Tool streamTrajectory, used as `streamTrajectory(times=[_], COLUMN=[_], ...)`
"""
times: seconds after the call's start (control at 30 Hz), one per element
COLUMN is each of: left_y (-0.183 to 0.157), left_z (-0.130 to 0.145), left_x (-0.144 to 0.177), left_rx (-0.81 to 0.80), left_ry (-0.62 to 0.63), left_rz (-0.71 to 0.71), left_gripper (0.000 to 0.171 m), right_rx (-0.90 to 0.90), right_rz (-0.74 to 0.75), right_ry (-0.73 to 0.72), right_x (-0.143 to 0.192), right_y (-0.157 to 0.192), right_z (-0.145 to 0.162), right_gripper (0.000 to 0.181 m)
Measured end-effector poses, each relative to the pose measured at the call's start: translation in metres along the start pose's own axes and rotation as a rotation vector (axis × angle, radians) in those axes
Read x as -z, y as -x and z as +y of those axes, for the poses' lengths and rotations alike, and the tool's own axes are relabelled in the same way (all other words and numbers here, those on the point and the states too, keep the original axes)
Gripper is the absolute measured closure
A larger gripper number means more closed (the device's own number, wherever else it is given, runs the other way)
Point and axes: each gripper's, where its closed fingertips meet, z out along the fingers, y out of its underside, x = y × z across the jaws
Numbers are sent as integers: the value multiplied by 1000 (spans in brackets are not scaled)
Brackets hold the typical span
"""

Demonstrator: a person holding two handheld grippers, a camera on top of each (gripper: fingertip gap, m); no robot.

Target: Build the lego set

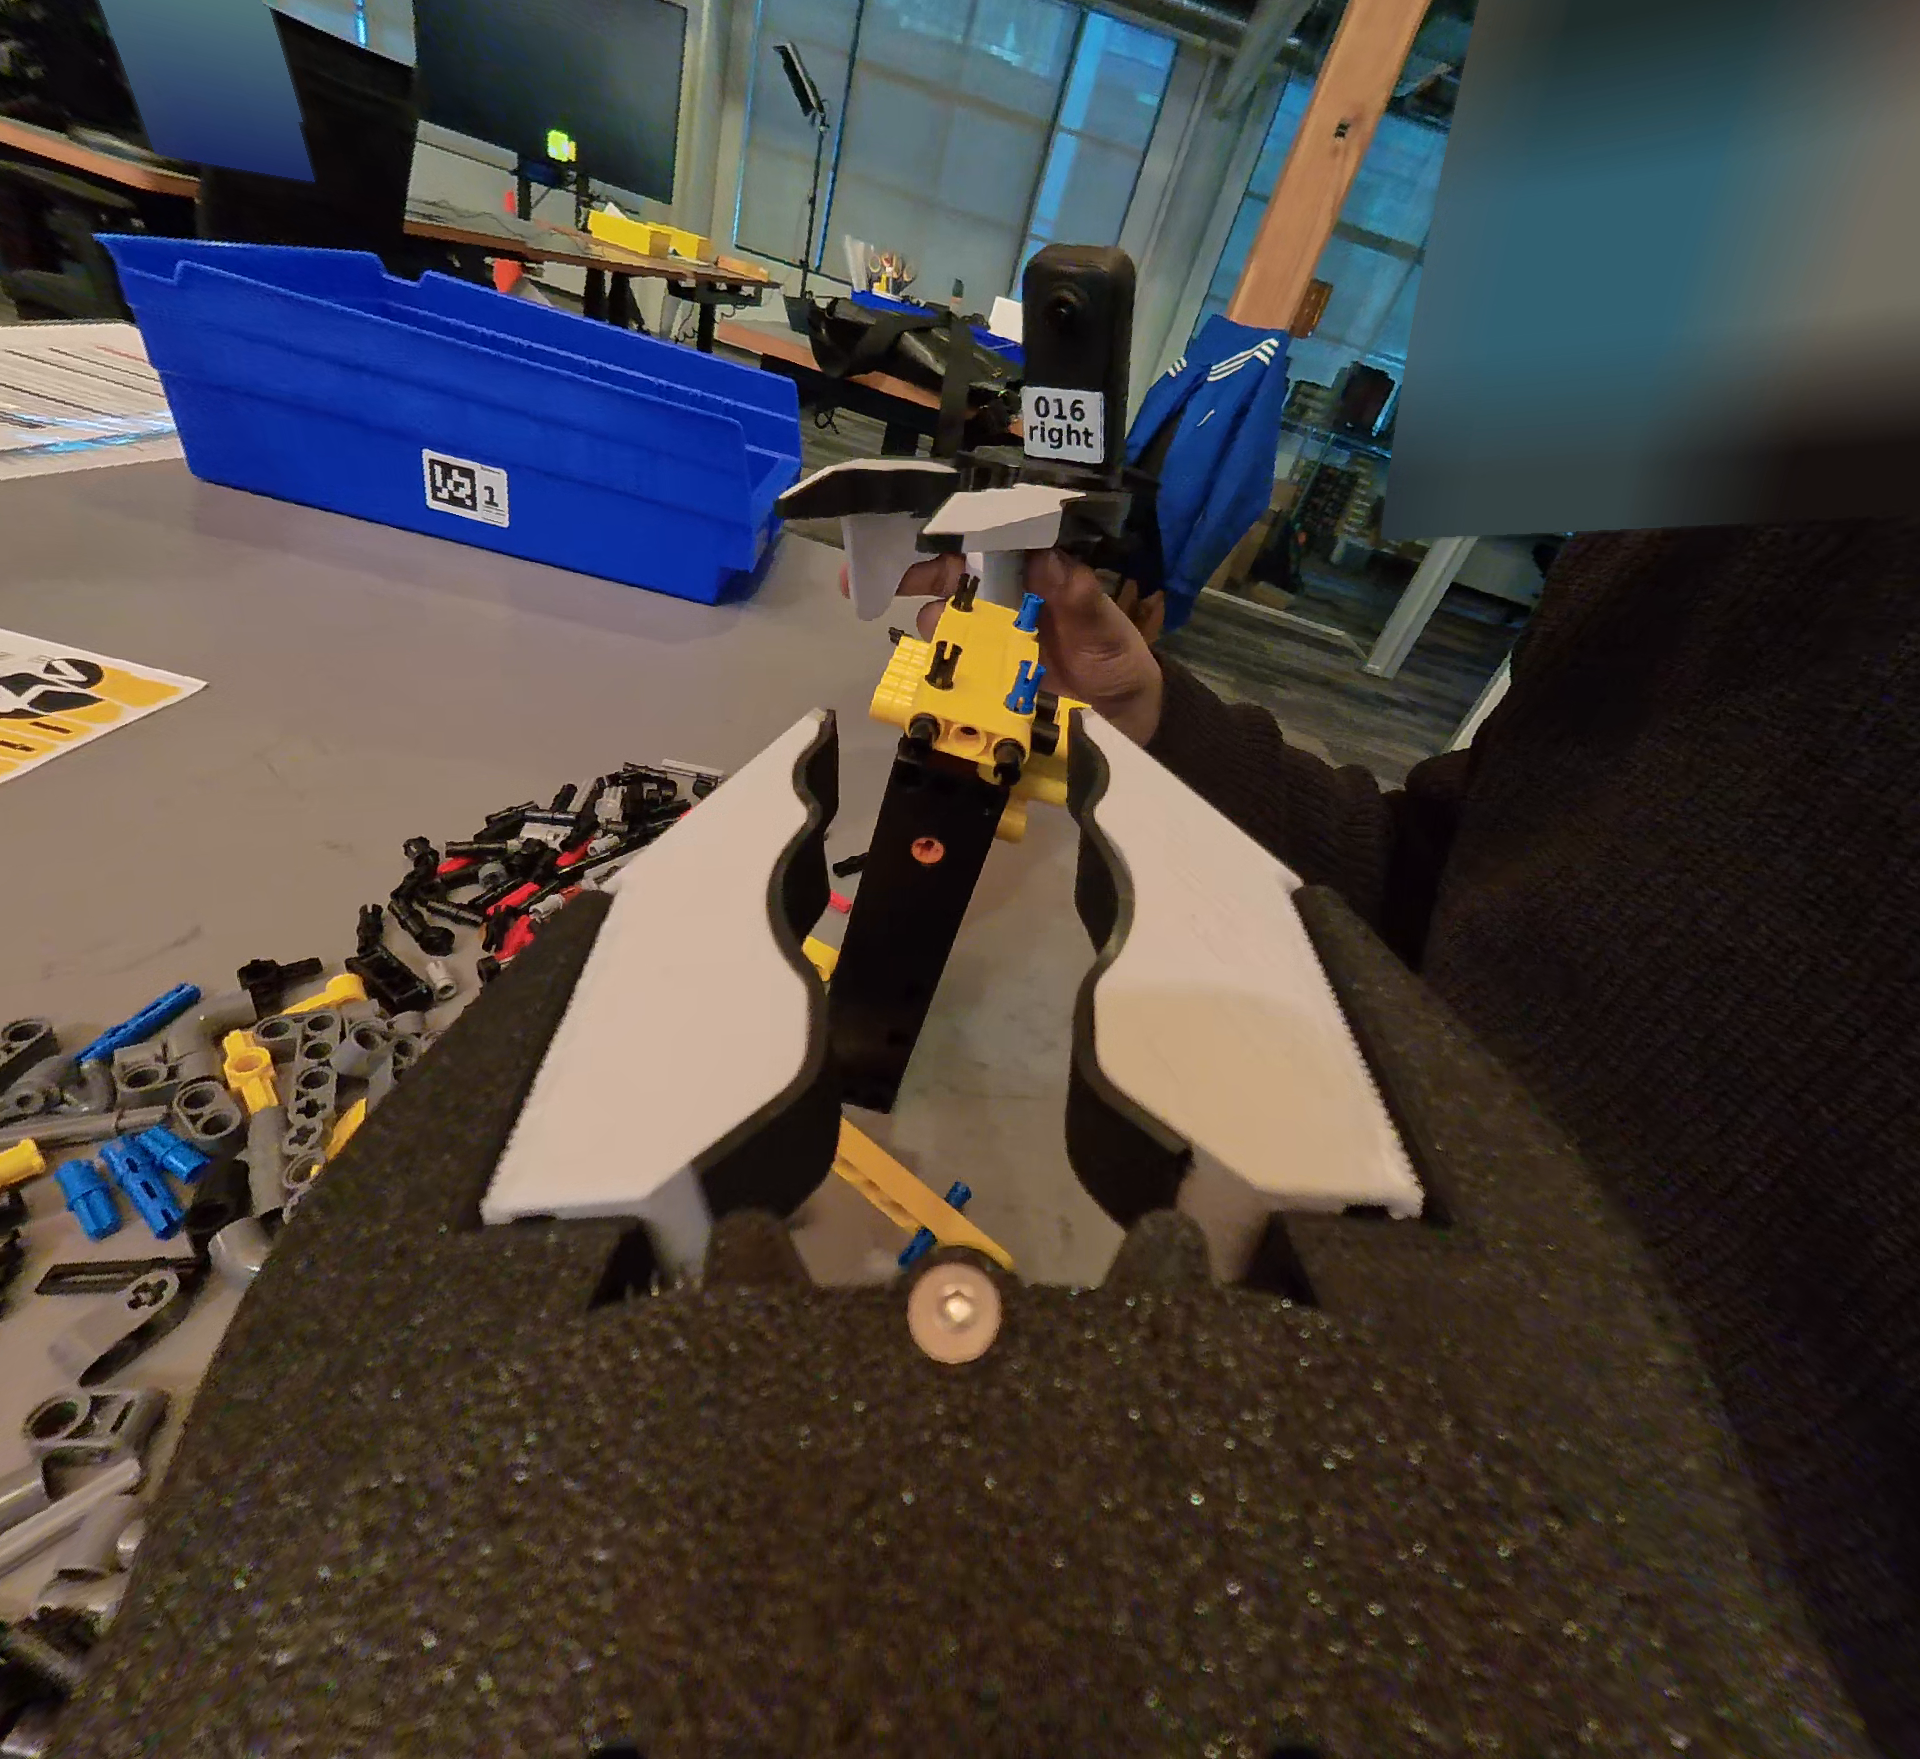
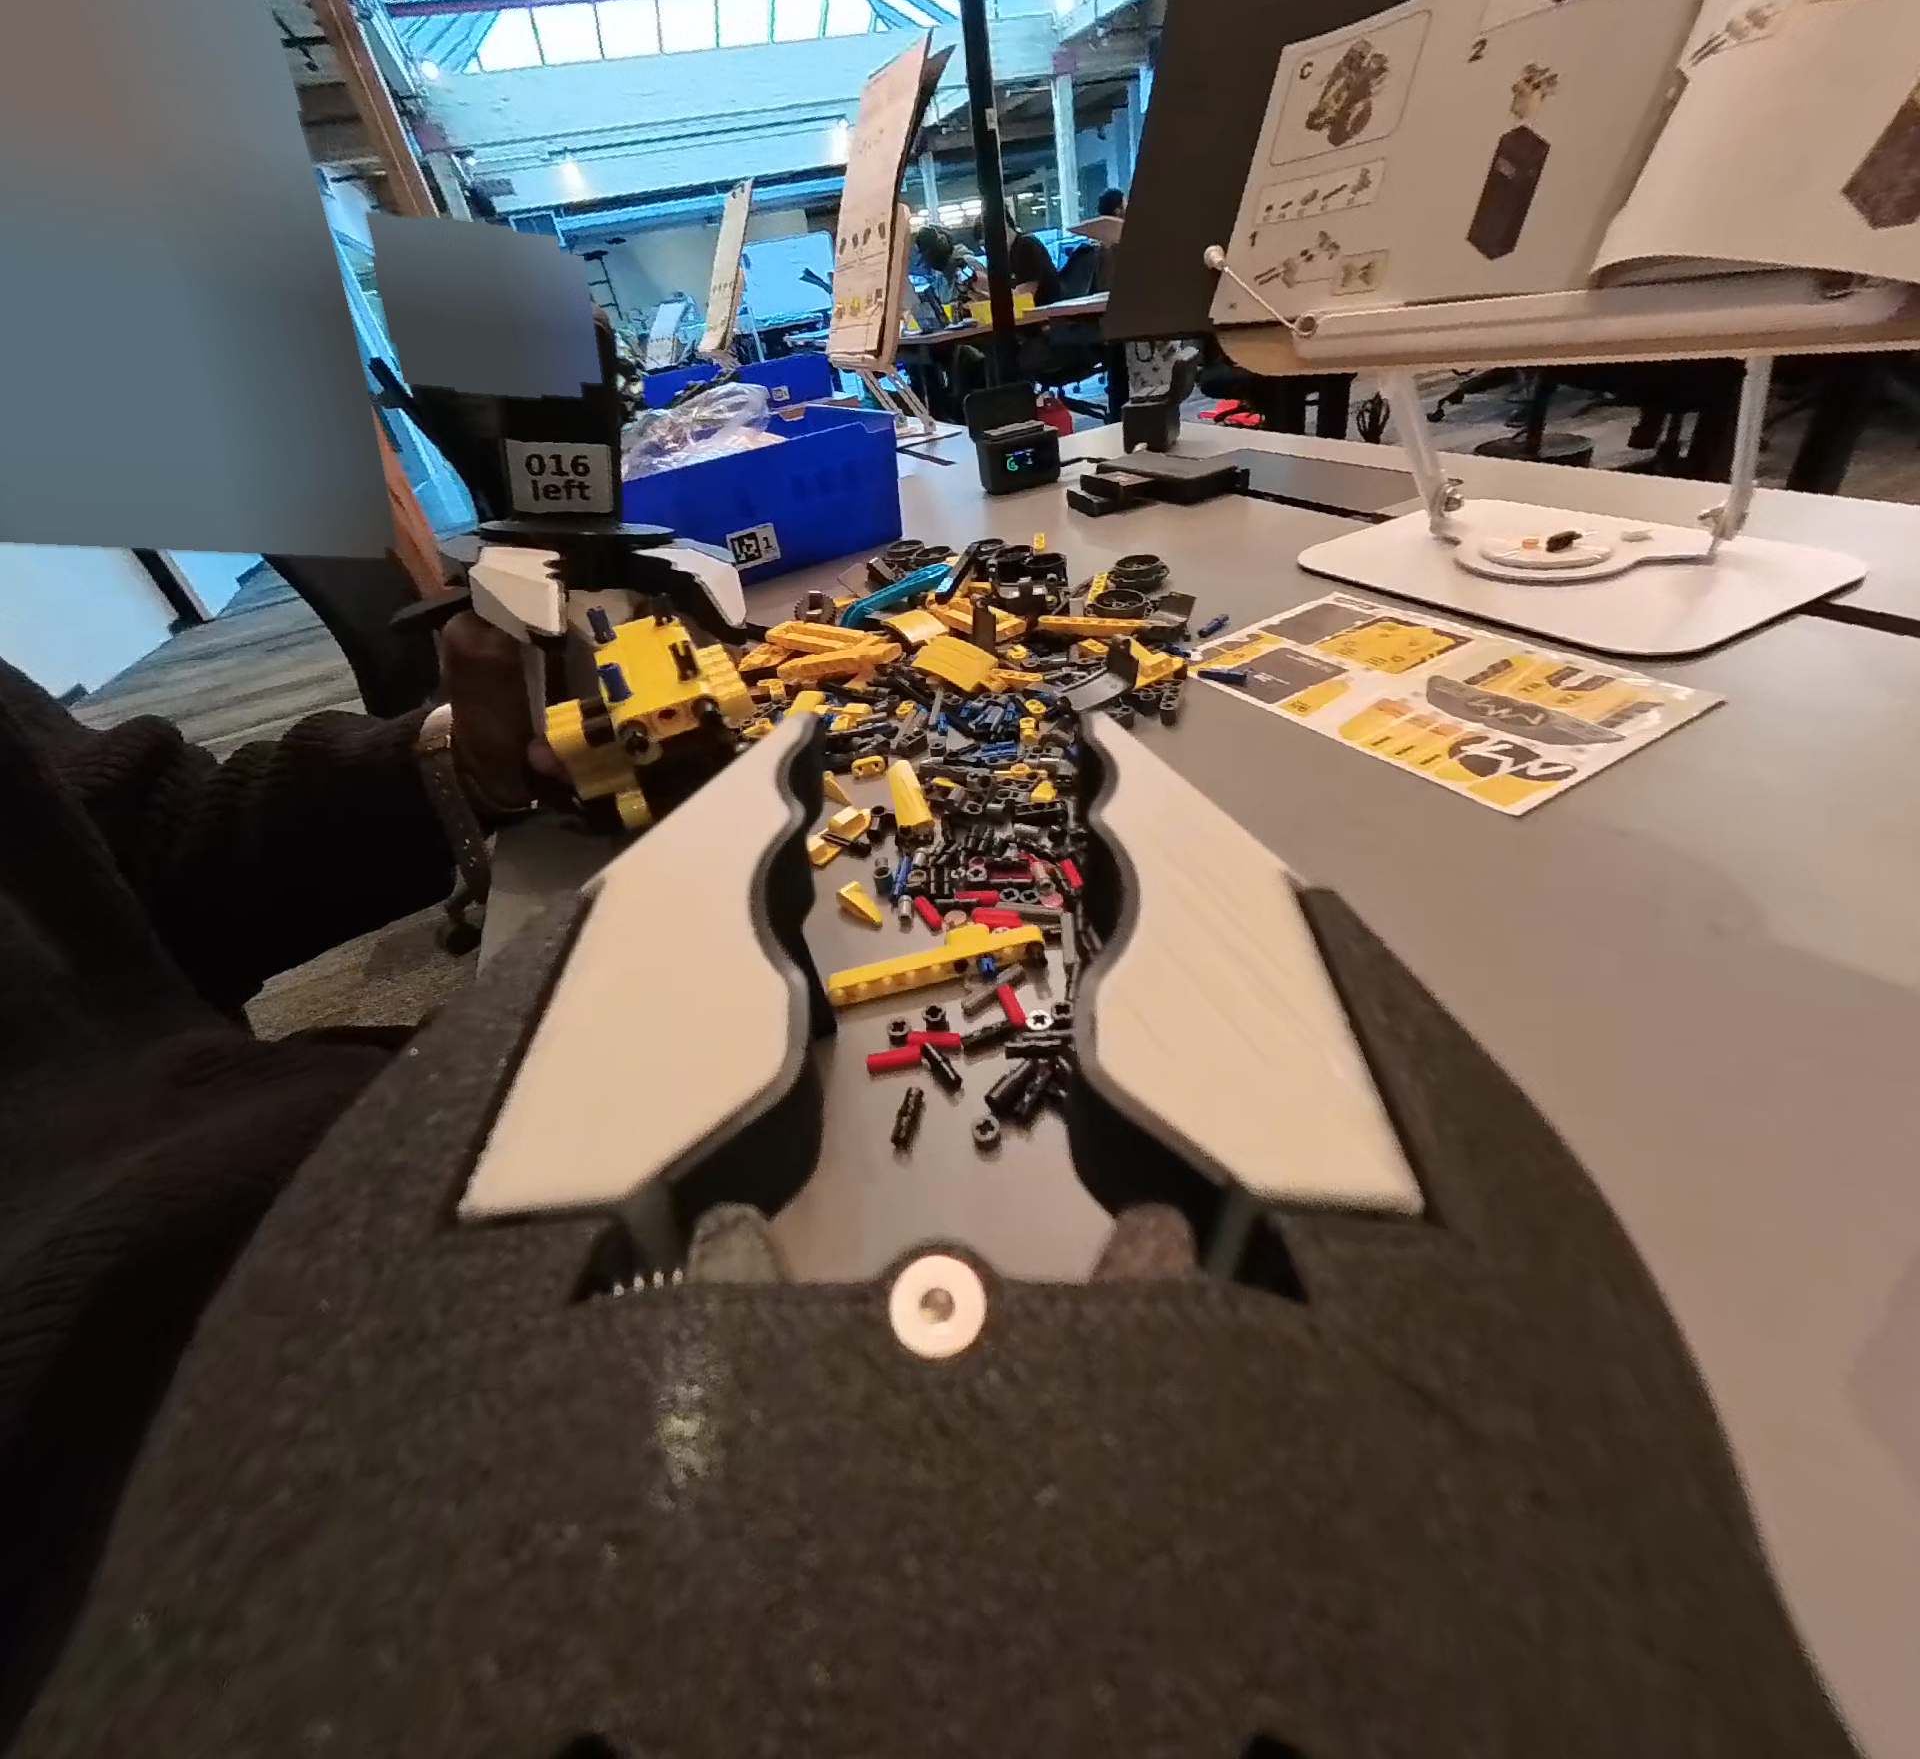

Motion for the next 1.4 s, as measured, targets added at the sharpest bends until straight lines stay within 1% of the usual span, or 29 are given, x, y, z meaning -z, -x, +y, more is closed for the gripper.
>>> streamTrajectory(times=[0.1,0.27,0.4,0.6,0.83,1.17,1.23,1.3,1.33,1.37,1.4], left_y=[0,1,2,3,3,3,3,3,2,2,3], left_z=[0,0,1,1,1,0,-1,-2,-3,-5,-8], left_x=[0,0,-1,-1,-1,-1,-1,0,1,2,4], left_rx=[-1,-9,-11,-14,-18,-19,-19,-12,-4,3,8], left_ry=[0,0,2,0,1,-2,-7,-7,-7,-16,-32], left_rz=[-1,-13,-15,-22,-26,-28,-27,-25,-19,-13,-16], left_gripper=[128,128,128,128,128,128,128,128,128,128,128], right_rx=[-19,-62,-107,-159,-143,-143,-125,-56,-29,-16,0], right_rz=[27,143,171,184,195,202,256,405,485,535,540], right_ry=[6,73,49,34,63,66,68,81,65,33,9], right_x=[1,3,8,11,9,9,13,22,25,24,17], right_y=[-6,-30,-38,-44,-44,-45,-53,-75,-86,-94,-96], right_z=[2,16,14,14,18,19,18,14,7,-5,-18], right_gripper=[133,133,133,133,133,133,133,132,128,115,98])
